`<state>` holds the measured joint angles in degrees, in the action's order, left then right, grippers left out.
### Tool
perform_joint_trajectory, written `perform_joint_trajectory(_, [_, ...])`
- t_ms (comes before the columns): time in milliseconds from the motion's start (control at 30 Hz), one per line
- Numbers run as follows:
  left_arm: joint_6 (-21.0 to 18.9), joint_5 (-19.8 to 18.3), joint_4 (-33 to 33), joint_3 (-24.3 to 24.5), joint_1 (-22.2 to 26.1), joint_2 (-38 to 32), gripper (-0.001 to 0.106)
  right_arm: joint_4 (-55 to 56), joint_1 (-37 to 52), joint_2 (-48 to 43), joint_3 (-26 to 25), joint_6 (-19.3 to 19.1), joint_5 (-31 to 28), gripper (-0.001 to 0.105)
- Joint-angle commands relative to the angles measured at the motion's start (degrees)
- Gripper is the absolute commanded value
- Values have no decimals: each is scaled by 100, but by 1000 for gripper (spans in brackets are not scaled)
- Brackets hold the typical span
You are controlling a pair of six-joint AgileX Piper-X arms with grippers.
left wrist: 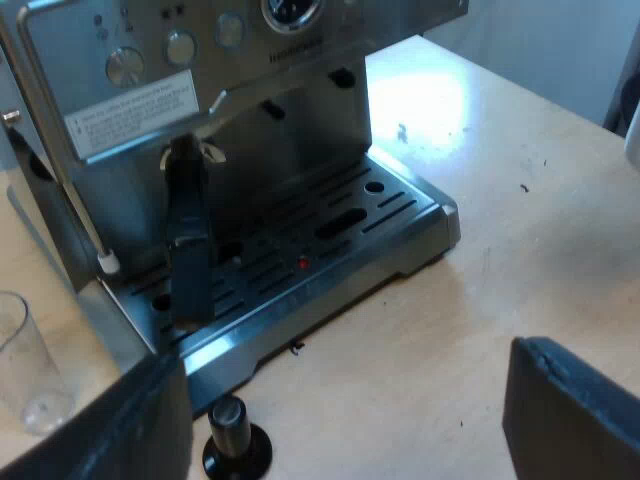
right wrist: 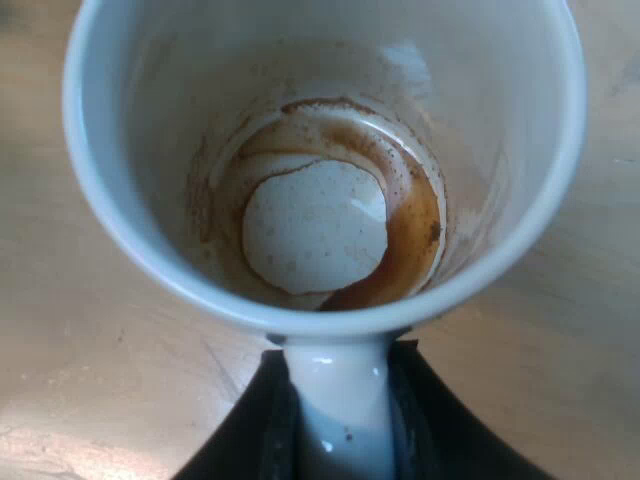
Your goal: Place mug into machine
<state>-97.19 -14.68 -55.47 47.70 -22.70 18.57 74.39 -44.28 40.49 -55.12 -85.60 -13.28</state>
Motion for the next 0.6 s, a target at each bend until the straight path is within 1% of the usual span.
perform_joint_trajectory(33, [-102, 38, 249, 11, -27, -3, 66, -177, -21, 44, -101, -170, 47, 0])
perform_joint_trajectory(100, [-179, 38, 383, 11, -27, -3, 66, -214, -21, 107, -101, -166, 117, 0])
perform_joint_trajectory(300, [-178, 38, 683, -21, -27, 138, 66, -622, -21, 445, -101, -205, 157, 0])
perform_joint_trajectory(467, [-152, 38, 721, -21, -27, 581, 66, -1128, -21, 768, -101, -205, 190, 0])
perform_joint_trajectory(600, [-110, 210, 778, -21, -27, 848, 66, -1378, -45, 1052, -101, -205, 253, 0])
